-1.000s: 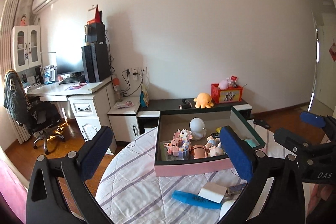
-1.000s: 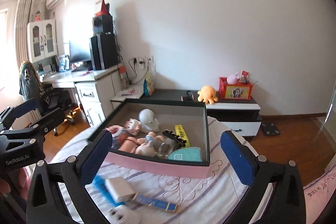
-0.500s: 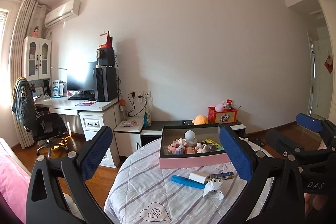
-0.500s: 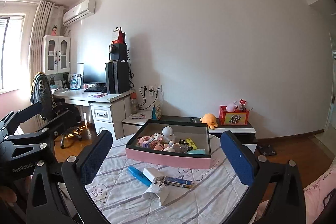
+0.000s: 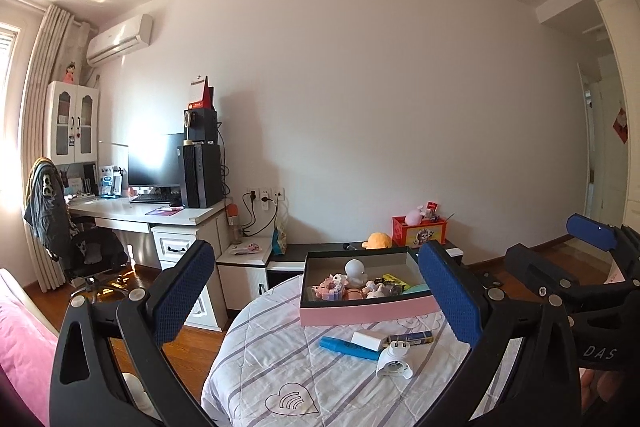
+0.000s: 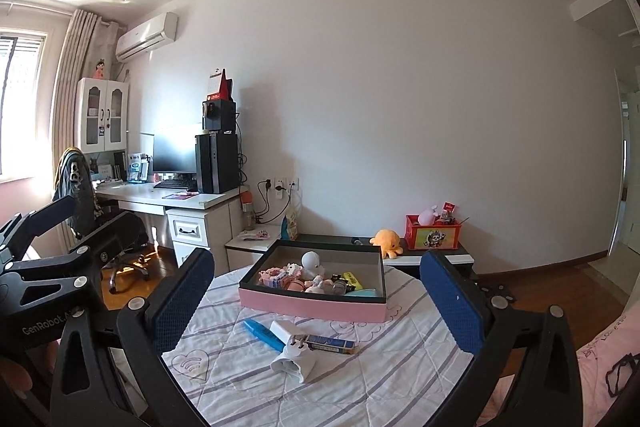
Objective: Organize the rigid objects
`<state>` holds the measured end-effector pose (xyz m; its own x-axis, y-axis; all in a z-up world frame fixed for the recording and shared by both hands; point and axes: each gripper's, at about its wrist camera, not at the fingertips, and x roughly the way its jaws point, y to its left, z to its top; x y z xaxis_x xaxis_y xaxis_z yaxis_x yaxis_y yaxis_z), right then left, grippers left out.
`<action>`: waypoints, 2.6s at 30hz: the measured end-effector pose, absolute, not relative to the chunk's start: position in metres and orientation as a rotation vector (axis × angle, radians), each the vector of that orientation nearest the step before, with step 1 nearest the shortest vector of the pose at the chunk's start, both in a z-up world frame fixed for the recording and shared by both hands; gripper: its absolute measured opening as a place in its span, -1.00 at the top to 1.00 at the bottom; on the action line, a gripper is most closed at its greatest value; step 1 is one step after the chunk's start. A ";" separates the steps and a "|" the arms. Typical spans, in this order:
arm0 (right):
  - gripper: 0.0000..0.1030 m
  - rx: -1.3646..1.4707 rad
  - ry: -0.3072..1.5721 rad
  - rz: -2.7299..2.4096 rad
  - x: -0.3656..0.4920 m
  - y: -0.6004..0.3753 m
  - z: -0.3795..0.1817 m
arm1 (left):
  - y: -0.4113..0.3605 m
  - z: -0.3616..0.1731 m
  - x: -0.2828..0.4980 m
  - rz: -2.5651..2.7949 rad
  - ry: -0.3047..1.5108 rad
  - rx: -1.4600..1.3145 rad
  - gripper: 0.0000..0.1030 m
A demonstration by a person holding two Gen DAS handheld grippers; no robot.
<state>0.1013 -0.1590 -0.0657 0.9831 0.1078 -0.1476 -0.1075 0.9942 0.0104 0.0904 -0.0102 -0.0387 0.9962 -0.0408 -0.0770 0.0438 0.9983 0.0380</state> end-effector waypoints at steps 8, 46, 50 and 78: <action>-1.00 0.004 0.154 0.106 0.104 -0.159 -0.066 | -0.013 -0.041 0.093 -0.043 0.082 0.038 -1.00; -0.31 0.036 0.882 0.259 0.303 -0.131 -0.258 | 0.009 -0.188 0.257 -0.034 0.607 0.032 -1.00; -0.30 0.024 0.875 0.277 0.296 -0.144 -0.254 | -0.006 -0.193 0.270 -0.079 0.633 0.056 -1.00; -0.38 0.073 0.854 0.244 0.324 -0.209 -0.252 | -0.093 -0.237 0.368 -0.373 0.810 0.189 -0.06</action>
<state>0.3240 -0.2092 -0.2524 0.6312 0.2417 -0.7370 -0.1834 0.9698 0.1610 0.3682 -0.0928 -0.2373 0.6293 -0.2525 -0.7350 0.3951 0.9184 0.0228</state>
